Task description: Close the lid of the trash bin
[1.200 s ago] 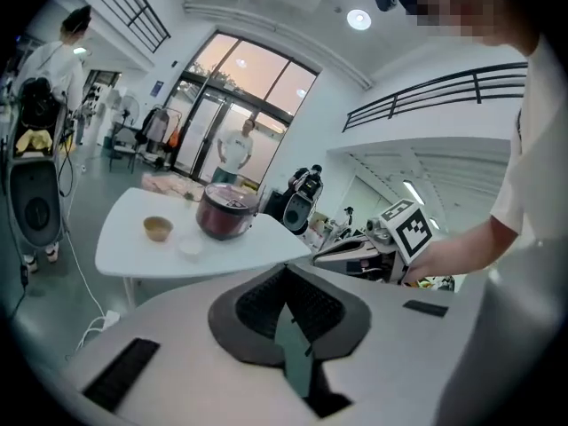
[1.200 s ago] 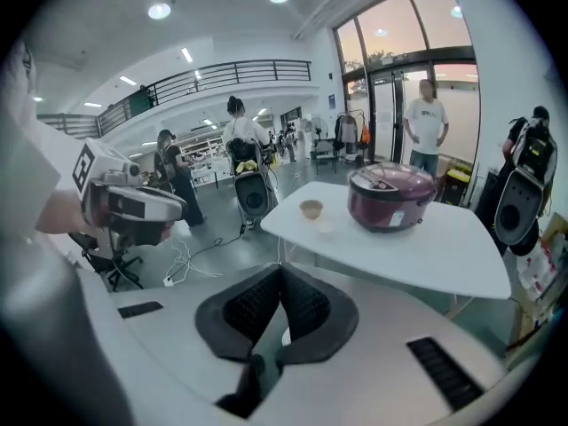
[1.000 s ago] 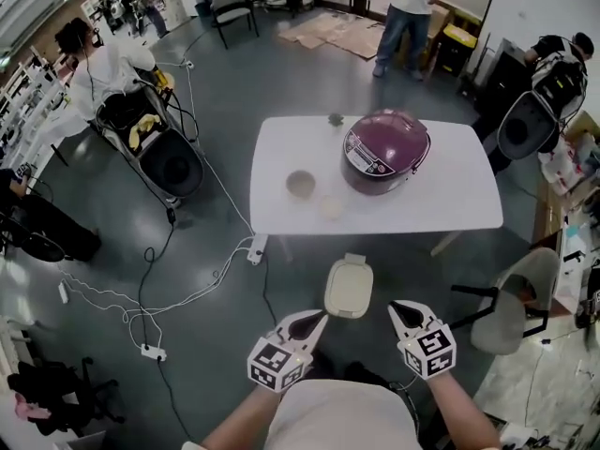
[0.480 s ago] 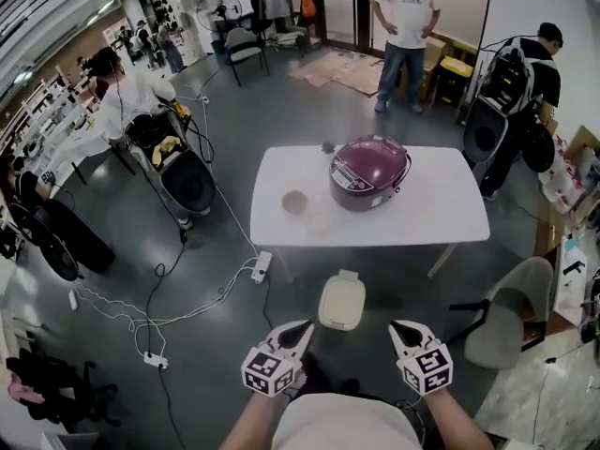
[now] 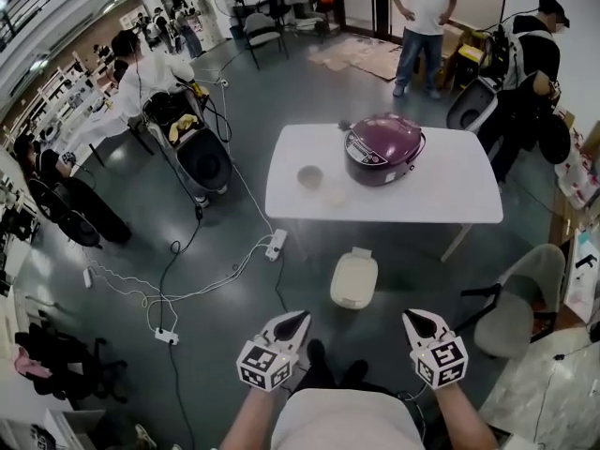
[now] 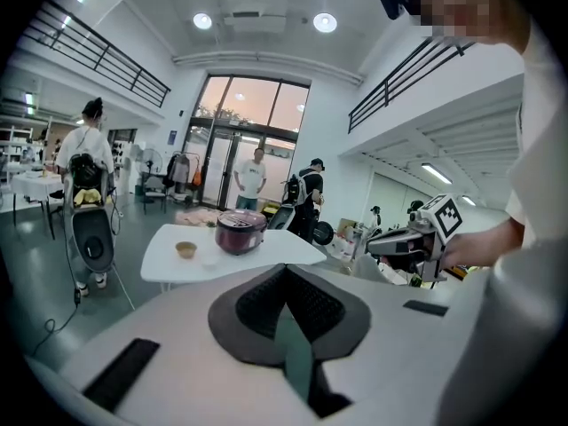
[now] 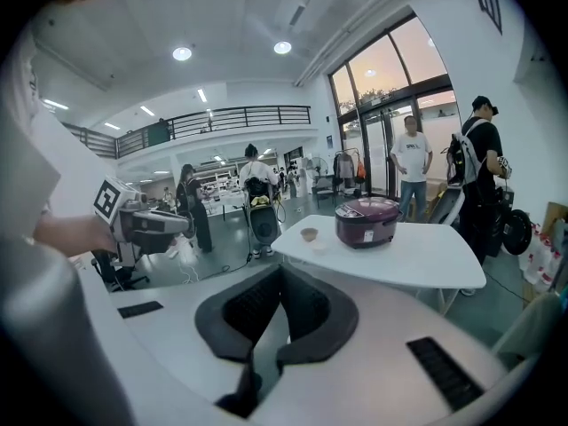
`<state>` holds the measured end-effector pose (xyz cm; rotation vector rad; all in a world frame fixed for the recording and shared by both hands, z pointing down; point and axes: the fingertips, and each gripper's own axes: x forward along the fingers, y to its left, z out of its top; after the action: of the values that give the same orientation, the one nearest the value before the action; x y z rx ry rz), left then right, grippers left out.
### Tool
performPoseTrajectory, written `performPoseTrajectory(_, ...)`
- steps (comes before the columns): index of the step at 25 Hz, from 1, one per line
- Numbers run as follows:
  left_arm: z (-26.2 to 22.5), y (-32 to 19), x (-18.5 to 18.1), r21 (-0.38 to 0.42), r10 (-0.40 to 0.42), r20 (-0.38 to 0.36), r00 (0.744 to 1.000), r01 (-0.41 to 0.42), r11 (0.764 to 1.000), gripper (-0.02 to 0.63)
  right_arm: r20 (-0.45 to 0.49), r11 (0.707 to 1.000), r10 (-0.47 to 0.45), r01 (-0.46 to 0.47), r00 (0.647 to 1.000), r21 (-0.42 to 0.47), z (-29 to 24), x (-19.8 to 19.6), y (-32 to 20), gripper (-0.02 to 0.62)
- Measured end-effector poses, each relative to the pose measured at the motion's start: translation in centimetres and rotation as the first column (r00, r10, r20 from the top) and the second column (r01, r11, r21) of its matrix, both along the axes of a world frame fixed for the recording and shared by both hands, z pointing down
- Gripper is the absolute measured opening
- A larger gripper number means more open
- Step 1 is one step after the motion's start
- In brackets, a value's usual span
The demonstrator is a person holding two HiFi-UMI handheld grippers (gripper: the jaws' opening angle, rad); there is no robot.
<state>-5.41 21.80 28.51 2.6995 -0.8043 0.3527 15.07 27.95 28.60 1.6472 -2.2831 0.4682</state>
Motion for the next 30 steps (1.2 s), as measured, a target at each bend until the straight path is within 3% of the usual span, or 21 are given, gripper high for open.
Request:
performPoseTrajectory(16,-2.5,1.2,-6.0,0.038,0.071,-0.06,0.996,-0.069,0.997,0.014,0.004,0.995,0.059,-0.059,0.998,0.085,-3.1,-7.0,0.9,0.011)
performPoseTrajectory(30,-2.4,1.0,-7.0,0.023,0.094,-0.081,0.992,-0.093,0.995,0.014,0.018,0.99,0.089,-0.091,0.996,0.104,-4.2,-7.9,0.3,0.012)
